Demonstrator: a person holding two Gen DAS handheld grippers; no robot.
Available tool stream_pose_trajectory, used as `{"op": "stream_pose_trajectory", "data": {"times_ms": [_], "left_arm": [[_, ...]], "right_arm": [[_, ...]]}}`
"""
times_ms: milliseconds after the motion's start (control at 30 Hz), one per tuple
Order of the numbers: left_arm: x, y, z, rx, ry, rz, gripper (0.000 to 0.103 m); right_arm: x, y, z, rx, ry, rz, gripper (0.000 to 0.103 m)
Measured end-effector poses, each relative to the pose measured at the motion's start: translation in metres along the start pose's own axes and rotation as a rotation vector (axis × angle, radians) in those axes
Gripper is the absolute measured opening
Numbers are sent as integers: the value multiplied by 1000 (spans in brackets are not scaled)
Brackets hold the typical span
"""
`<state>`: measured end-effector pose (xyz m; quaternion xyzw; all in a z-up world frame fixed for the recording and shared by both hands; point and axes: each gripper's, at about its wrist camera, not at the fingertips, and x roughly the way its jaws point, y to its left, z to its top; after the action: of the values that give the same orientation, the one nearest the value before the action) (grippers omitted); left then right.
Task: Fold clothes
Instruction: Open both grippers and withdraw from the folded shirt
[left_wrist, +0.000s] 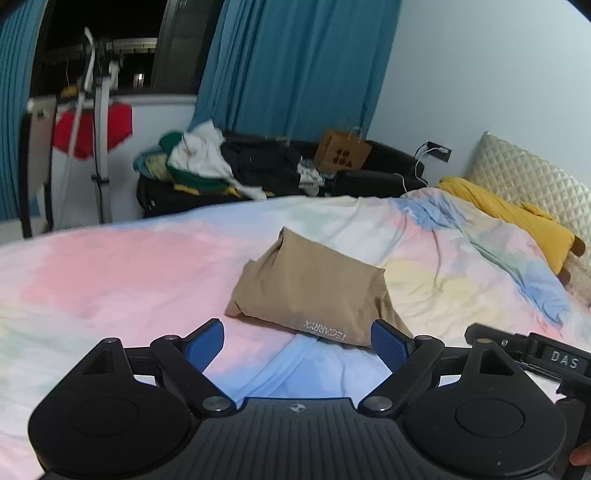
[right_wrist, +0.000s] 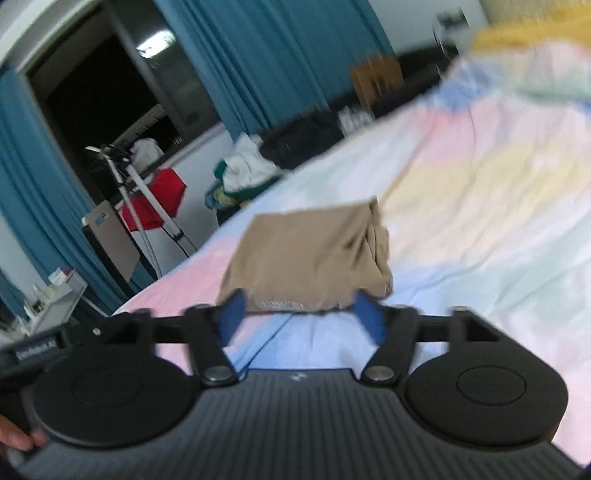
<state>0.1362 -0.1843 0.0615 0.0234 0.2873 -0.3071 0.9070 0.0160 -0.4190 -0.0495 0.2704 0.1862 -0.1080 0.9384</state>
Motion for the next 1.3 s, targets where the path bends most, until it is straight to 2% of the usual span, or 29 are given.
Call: {"op": "stream_pose_trajectory", "data": {"times_ms": [33,100,300,467,667,900,1300], "left_arm": [[-18,-5,-2,17,-15,13,89],[-49,-15,-6,55,-68,34,103],[-114,-35,-22,124,-141,77,103],[-132,-37,-40,129,-174,101,103],[-135,-30,-60,96,-200,102,103],[-123,-22,-77,113,-177,117,103],[-109,-10,-91,104,-145,113,103]], "right_arm": [[-11,6,-2,-22,-20,15,82],[-28,14,-5,-58,-45,26,82],[-60,37,-16,-148,-87,3,82],[-75,52,-27,-192,-117,8,82],[-77,67,-42,-243,-119,15,82],[-61,71,-63,-282,-89,-26,82],[-42,69,-69,-270,-71,-87,82]]}}
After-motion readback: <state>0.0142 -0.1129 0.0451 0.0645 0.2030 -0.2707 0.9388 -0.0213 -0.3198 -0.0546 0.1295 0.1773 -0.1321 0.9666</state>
